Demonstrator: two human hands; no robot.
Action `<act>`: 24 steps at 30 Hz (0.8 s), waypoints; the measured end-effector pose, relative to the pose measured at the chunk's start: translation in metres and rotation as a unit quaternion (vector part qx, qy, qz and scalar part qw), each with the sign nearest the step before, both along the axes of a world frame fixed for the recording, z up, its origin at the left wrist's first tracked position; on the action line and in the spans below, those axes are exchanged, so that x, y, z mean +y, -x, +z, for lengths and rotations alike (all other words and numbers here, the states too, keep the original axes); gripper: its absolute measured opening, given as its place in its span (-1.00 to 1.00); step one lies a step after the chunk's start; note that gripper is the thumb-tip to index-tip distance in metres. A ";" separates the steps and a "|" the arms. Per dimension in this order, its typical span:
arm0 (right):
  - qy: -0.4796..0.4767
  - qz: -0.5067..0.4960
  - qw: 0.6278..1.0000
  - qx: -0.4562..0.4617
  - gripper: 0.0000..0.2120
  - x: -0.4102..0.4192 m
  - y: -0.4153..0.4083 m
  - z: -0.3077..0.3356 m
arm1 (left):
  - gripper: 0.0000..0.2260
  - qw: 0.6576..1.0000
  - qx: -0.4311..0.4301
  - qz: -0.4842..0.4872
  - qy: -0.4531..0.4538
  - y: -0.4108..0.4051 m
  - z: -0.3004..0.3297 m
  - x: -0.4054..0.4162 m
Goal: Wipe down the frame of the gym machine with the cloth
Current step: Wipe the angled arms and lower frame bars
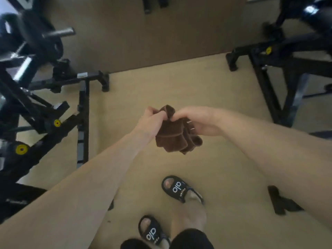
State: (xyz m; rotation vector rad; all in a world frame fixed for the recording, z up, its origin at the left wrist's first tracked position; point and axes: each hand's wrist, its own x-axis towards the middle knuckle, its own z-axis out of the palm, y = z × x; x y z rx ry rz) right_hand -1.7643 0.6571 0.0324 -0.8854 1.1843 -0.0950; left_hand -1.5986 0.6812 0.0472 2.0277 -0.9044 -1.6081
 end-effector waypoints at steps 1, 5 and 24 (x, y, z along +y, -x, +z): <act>-0.012 -0.034 0.999 -0.005 -0.74 0.006 0.012 0.018 | -0.77 1.000 -0.003 -0.009 -0.005 0.008 0.017 0.001; -0.011 -0.149 0.989 -0.014 -0.77 0.038 0.056 0.099 | -0.81 0.997 0.035 -0.065 -0.014 0.042 0.094 0.008; 0.148 -0.405 0.897 0.097 -0.83 0.094 0.208 0.292 | -0.77 0.897 0.031 -0.441 0.012 0.205 0.290 -0.040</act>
